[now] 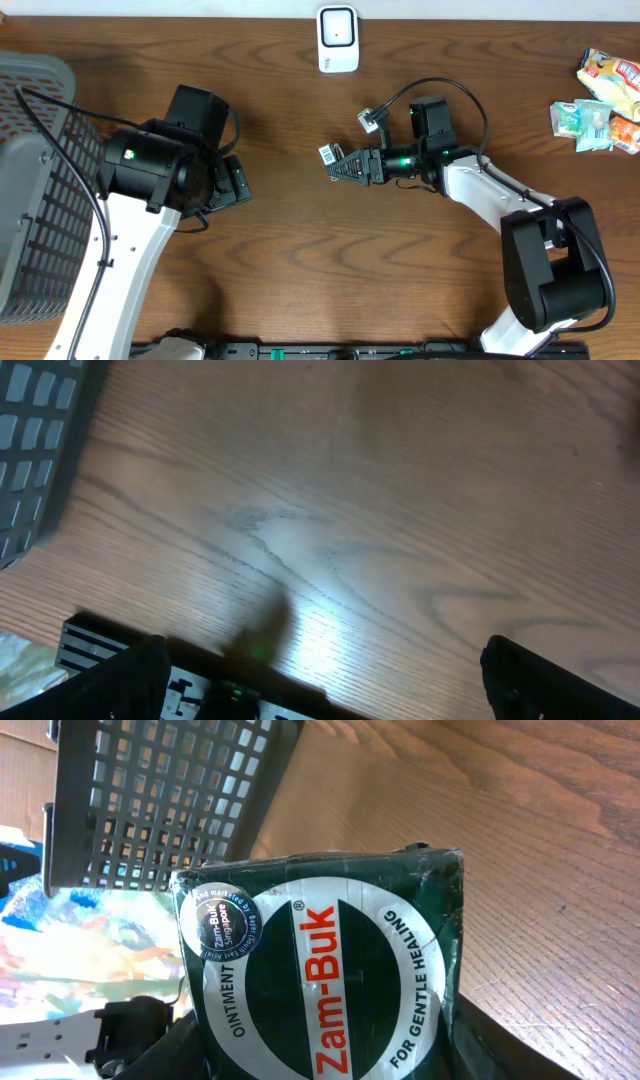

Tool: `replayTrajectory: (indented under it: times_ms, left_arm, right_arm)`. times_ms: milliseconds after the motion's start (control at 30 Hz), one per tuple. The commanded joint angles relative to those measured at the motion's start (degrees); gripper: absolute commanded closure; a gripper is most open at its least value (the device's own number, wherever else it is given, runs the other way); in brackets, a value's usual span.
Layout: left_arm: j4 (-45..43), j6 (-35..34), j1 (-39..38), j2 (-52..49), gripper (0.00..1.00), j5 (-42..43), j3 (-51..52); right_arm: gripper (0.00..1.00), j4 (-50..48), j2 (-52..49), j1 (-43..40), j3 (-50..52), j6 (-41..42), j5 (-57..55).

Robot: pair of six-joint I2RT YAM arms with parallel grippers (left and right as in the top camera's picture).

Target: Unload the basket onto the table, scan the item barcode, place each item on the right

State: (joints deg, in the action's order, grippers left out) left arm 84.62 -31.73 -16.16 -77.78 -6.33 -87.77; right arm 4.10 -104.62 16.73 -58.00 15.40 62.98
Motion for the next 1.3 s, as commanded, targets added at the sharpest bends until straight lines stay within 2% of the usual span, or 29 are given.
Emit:
replayTrajectory:
  times_ms: [0,667,1267]
  left_arm:
    - [0.15,-0.52,0.24,0.31,0.02,-0.15,-0.26]
    - [0.17,-0.52,0.24,0.31,0.02,-0.15,-0.26]
    - [0.15,-0.52,0.24,0.31,0.02,-0.15,-0.26]
  right_arm:
    - [0.55,0.24,0.42,0.24,-0.04,-1.38,1.22]
    - [0.54,2.56,0.42,-0.24,-0.02,-4.85,0.96]
    - [0.54,6.67,0.42,-0.24,-0.02,-6.29,-4.7]
